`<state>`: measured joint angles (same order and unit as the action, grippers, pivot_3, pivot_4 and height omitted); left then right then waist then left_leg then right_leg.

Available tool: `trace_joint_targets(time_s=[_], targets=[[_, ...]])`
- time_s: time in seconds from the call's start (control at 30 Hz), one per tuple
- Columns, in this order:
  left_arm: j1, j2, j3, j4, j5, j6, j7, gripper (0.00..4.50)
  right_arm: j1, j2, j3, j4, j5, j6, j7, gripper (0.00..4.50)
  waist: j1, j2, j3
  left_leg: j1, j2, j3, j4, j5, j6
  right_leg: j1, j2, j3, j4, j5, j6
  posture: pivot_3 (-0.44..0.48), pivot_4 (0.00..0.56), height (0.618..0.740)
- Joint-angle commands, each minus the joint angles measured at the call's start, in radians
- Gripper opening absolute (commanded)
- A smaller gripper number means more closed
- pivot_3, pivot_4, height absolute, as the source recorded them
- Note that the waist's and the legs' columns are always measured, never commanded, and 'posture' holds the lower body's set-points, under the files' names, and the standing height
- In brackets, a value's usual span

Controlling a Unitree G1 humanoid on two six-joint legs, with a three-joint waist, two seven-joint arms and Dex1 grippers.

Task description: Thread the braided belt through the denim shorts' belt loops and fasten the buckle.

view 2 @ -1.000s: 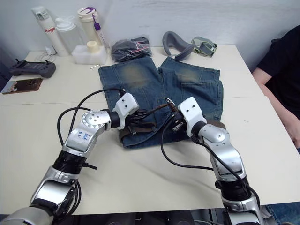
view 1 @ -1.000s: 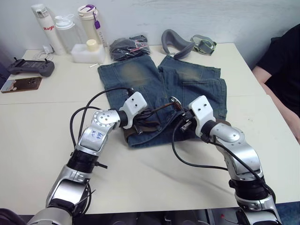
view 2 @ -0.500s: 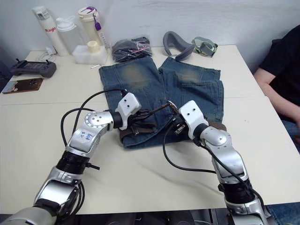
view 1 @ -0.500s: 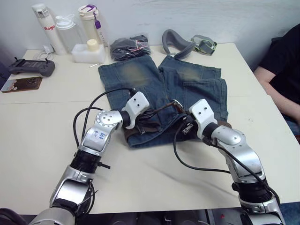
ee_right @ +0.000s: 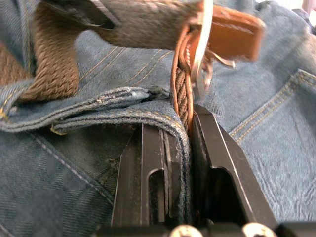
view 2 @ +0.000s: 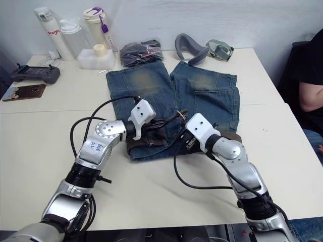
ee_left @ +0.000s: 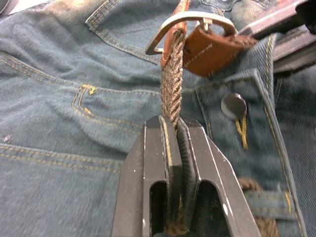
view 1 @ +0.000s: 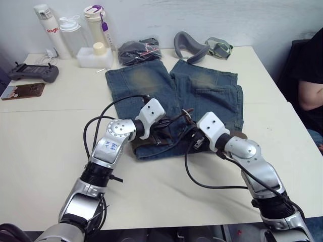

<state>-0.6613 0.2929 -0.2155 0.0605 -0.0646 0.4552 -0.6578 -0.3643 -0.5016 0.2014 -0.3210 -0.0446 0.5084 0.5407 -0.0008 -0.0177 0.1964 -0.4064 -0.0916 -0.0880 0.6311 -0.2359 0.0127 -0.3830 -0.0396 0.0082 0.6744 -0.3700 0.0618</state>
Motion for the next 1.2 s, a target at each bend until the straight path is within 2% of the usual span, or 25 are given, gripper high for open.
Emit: trace_joint_targets(time_s=[0.03,0.2,0.37,0.43,0.47,0.5,0.53,0.6,0.63,0.7,0.77,0.9,1.17,1.2], targets=[[-0.039,-0.034,-0.035,0.016,0.01,-0.033,-0.005,0.0,0.007,-0.027,0.052,-0.044,-0.021,-0.098,0.052,0.01,0.0,0.0,0.0,0.0,0.0,0.0,0.0,0.0,0.0,0.0,0.0,0.0,0.0,0.0,0.0,0.0,0.15,0.74],[-0.03,-0.023,-0.135,0.079,0.066,-0.115,-0.079,0.0,0.019,-0.059,0.06,-0.026,-0.038,-0.17,0.084,0.01,-0.002,0.0,0.0,0.0,0.0,0.001,0.0,0.0,0.0,0.001,0.0,0.0,0.0,0.0,0.0,0.0,0.15,0.74],[-0.066,-0.061,-0.104,0.137,0.051,-0.137,-0.066,0.0,0.037,-0.102,0.053,-0.002,-0.066,-0.224,0.114,0.01,0.001,0.0,0.0,0.0,0.001,0.001,0.001,0.0,0.0,0.001,0.0,0.0,0.0,0.0,0.0,0.0,0.15,0.74],[-0.072,-0.066,-0.095,0.144,0.054,-0.141,-0.061,0.0,0.055,-0.114,-0.06,-0.007,0.02,-0.23,0.131,1.01,0.003,0.0,0.0,0.0,0.0,0.001,0.001,0.0,0.0,0.001,0.0,0.0,0.0,0.0,0.0,0.0,0.15,0.74],[-0.072,-0.068,-0.092,0.145,0.055,-0.142,-0.06,0.0,0.063,-0.124,-0.093,-0.012,0.048,-0.232,0.147,1.32,0.004,0.0,0.0,0.0,0.0,0.001,0.001,0.0,0.0,0.001,0.0,0.0,0.0,0.0,0.0,0.0,0.15,0.74],[-0.07,-0.066,-0.089,0.143,0.055,-0.142,-0.061,0.0,0.074,-0.159,-0.132,-0.014,0.075,-0.245,0.183,1.65,0.004,0.0,0.0,0.0,0.0,0.001,0.001,0.0,0.0,0.001,0.0,0.0,-0.001,0.0,0.0,0.0,0.15,0.74],[-0.067,-0.064,-0.087,0.142,0.055,-0.143,-0.061,0.0,0.077,-0.192,-0.161,-0.021,0.101,-0.236,0.221,2.2,0.005,0.0,0.0,0.0,0.0,0.001,0.001,0.0,0.001,0.001,0.0,0.0,-0.001,0.0,0.0,0.0,0.15,0.74],[-0.063,-0.059,-0.083,0.137,0.054,-0.142,-0.062,0.0,0.077,-0.235,-0.194,-0.031,0.136,-0.225,0.263,3.06,0.007,0.0,0.0,0.0,0.0,0.001,0.002,-0.001,0.001,0.002,0.0,0.0,-0.001,0.0,0.0,0.0,0.15,0.74],[-0.061,-0.056,-0.081,0.136,0.054,-0.142,-0.061,0.0,0.061,-0.269,-0.201,-0.034,0.144,-0.222,0.293,3.72,0.009,0.0,0.0,0.0,0.0,0.001,0.002,-0.001,0.002,0.003,0.0,0.0,-0.002,0.0,0.0,0.0,0.15,0.74],[-0.061,-0.054,-0.078,0.136,0.052,-0.142,-0.061,0.0,0.017,-0.342,-0.203,-0.012,0.134,-0.24,0.355,4.46,0.004,0.0,0.0,0.001,0.0,0.001,0.002,-0.001,0.002,0.003,0.0,0.0,-0.002,0.0,0.0,0.0,0.15,0.74],[-0.066,-0.06,-0.073,0.132,0.05,-0.14,-0.055,0.0,-0.043,-0.387,-0.183,0.061,0.08,-0.32,0.366,4.46,0.0,0.0,0.0,0.001,0.0,0.001,0.002,-0.001,0.002,0.003,0.0,0.0,-0.001,0.0,0.0,0.0,0.15,0.74],[-0.081,-0.085,-0.056,0.108,0.035,-0.129,-0.042,0.0,-0.17,-0.395,-0.086,0.231,-0.066,-0.51,0.334,4.46,-0.001,0.0,0.0,0.002,0.001,0.001,0.002,-0.001,0.002,0.004,0.0,0.0,-0.001,0.0,0.0,0.0,0.15,0.74],[-0.096,-0.087,-0.051,0.094,0.043,-0.133,-0.034,0.0,-0.328,-0.321,0.043,0.433,-0.186,-0.755,0.33,4.46,0.0,0.0,0.0,0.001,0.001,0.003,0.004,-0.001,0.002,0.004,0.0,0.0,-0.001,0.0,0.0,0.0,0.15,0.74],[-0.096,-0.087,-0.051,0.093,0.043,-0.133,-0.034,0.0,-0.341,-0.312,0.052,0.446,-0.195,-0.776,0.328,4.22,0.0,0.0,0.0,0.001,0.001,0.003,0.004,-0.001,0.002,0.004,0.0,0.0,-0.001,0.0,0.0,0.0,0.15,0.74]])
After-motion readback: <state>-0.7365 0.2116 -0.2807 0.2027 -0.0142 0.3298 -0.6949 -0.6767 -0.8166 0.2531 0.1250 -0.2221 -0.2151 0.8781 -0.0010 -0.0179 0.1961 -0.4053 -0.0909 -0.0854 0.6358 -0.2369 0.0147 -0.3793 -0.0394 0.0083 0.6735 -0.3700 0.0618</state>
